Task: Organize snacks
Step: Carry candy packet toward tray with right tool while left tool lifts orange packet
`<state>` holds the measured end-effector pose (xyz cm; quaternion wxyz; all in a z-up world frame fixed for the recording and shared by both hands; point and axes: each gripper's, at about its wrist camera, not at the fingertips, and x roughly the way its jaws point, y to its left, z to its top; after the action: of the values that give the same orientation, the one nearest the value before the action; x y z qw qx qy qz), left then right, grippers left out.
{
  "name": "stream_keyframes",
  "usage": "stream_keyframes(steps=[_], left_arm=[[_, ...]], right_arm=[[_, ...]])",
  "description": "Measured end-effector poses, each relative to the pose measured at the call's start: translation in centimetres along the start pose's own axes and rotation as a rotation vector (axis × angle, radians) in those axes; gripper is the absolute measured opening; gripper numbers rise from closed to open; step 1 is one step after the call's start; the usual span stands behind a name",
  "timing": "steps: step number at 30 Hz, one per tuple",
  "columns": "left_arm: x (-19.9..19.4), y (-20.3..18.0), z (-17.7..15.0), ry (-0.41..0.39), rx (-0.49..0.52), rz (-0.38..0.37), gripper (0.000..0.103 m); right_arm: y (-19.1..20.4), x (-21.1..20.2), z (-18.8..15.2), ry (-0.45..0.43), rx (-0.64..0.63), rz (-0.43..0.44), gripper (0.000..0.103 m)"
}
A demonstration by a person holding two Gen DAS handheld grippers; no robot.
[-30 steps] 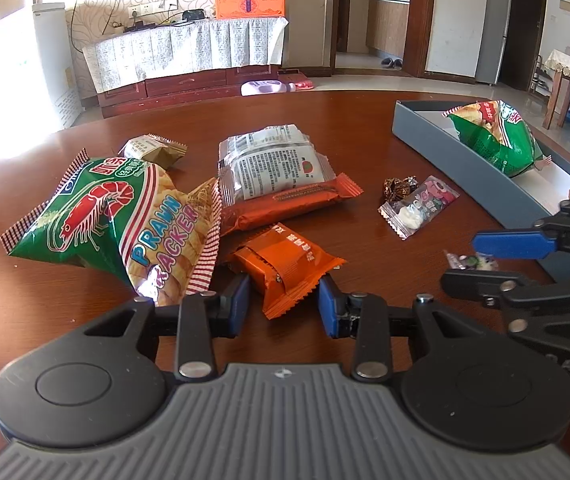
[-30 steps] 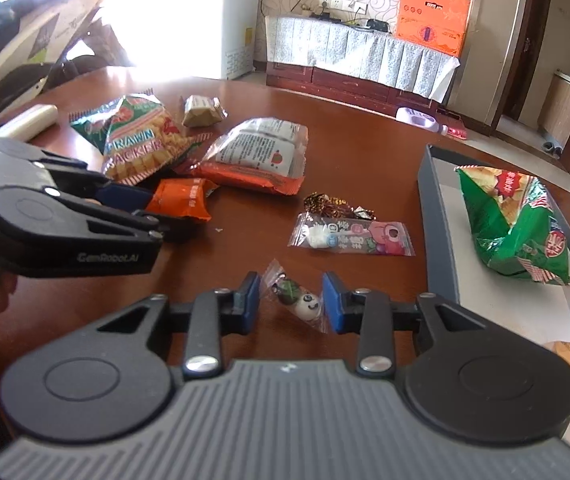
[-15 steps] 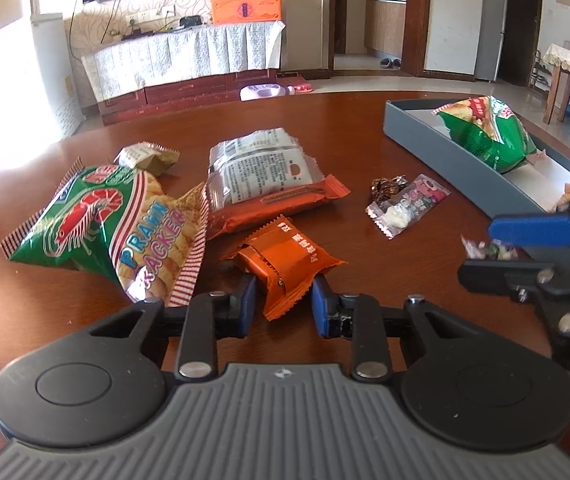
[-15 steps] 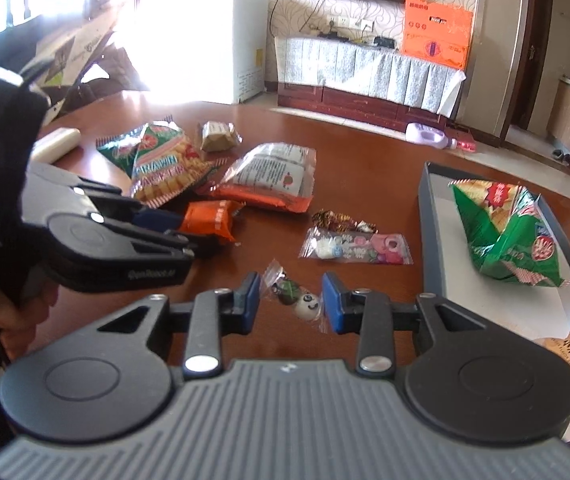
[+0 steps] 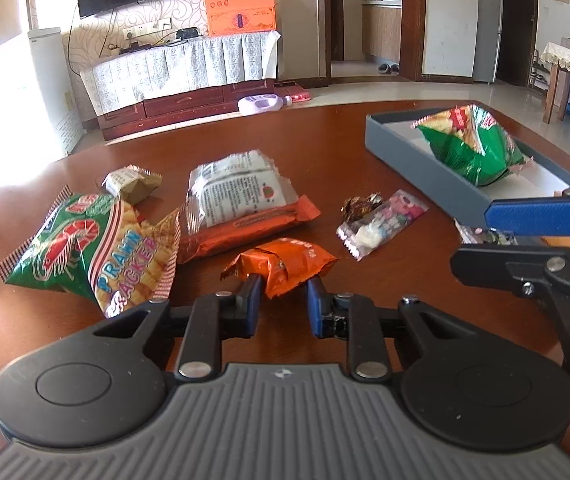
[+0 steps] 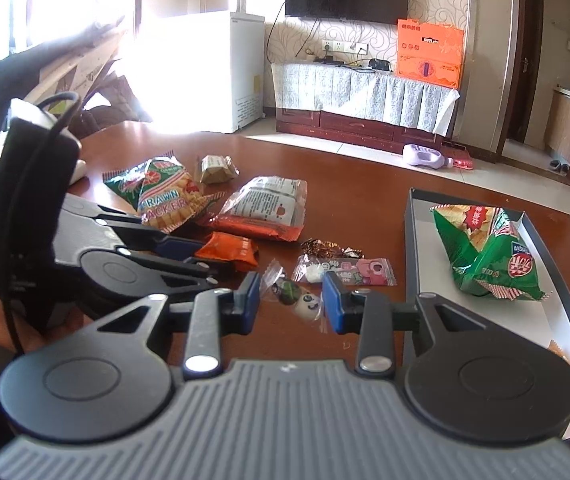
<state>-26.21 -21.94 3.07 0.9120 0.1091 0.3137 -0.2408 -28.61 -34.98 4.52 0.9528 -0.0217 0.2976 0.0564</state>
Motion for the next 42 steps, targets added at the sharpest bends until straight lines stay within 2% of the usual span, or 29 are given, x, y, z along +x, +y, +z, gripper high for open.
stream_keyframes(steps=[6, 9, 22, 23, 24, 26, 31, 32, 34, 35, 36, 37, 40, 42], left_arm=[[0.0, -0.7, 0.2, 0.014, 0.023, 0.009, 0.021], [-0.5, -0.4, 0.5, -0.009, 0.009, -0.012, 0.017], [-1.9, -2.7, 2.0, -0.064, 0.022, -0.057, 0.014], [-2.1, -3.0, 2.2, -0.072, 0.023, -0.063, 0.012], [-2.1, -3.3, 2.4, -0.077, 0.025, -0.069, 0.004], [-2.1, -3.6, 2.5, -0.083, 0.025, -0.074, 0.003], [-0.7, -4.2, 2.1, -0.007, 0.058, -0.067, 0.004], [-0.6, -4.2, 2.0, 0.002, 0.057, -0.072, 0.008], [-0.6, -4.1, 2.1, -0.020, 0.062, -0.065, 0.052], [-0.7, -4.1, 2.2, -0.045, 0.061, -0.049, 0.096], [-0.9, -4.1, 2.3, -0.086, 0.056, -0.019, 0.103], [-0.9, -4.0, 2.4, -0.115, 0.054, -0.014, 0.103], [0.9, -3.9, 2.8, -0.051, 0.018, -0.036, 0.103], [2.3, -4.5, 2.7, -0.005, 0.075, -0.026, 0.103]], right_arm=[[-0.6, -0.8, 0.0, -0.017, 0.007, -0.001, 0.037], [-1.0, -1.2, 0.2, -0.031, 0.014, -0.004, 0.037], [-4.5, -2.7, 0.1, -0.072, 0.073, -0.078, 0.037], [-4.9, -2.8, 0.1, -0.075, 0.079, -0.087, 0.037], [-5.3, -3.0, 0.0, -0.077, 0.088, -0.094, 0.037], [-6.1, -3.2, -0.2, -0.078, 0.105, -0.106, 0.037], [-7.0, -3.5, -0.5, -0.080, 0.132, -0.108, 0.037], [-7.0, -3.5, -0.5, -0.081, 0.132, -0.106, 0.037], [-6.7, -3.6, -0.5, -0.082, 0.126, -0.101, 0.037], [-6.7, -3.6, -0.4, -0.084, 0.126, -0.099, 0.037], [-6.6, -3.5, -0.4, -0.084, 0.126, -0.096, 0.037], [-6.6, -3.5, -0.4, -0.082, 0.126, -0.094, 0.037], [-6.6, -3.4, -0.4, -0.079, 0.126, -0.091, 0.037], [-6.6, -3.3, -0.3, -0.080, 0.128, -0.090, 0.037]])
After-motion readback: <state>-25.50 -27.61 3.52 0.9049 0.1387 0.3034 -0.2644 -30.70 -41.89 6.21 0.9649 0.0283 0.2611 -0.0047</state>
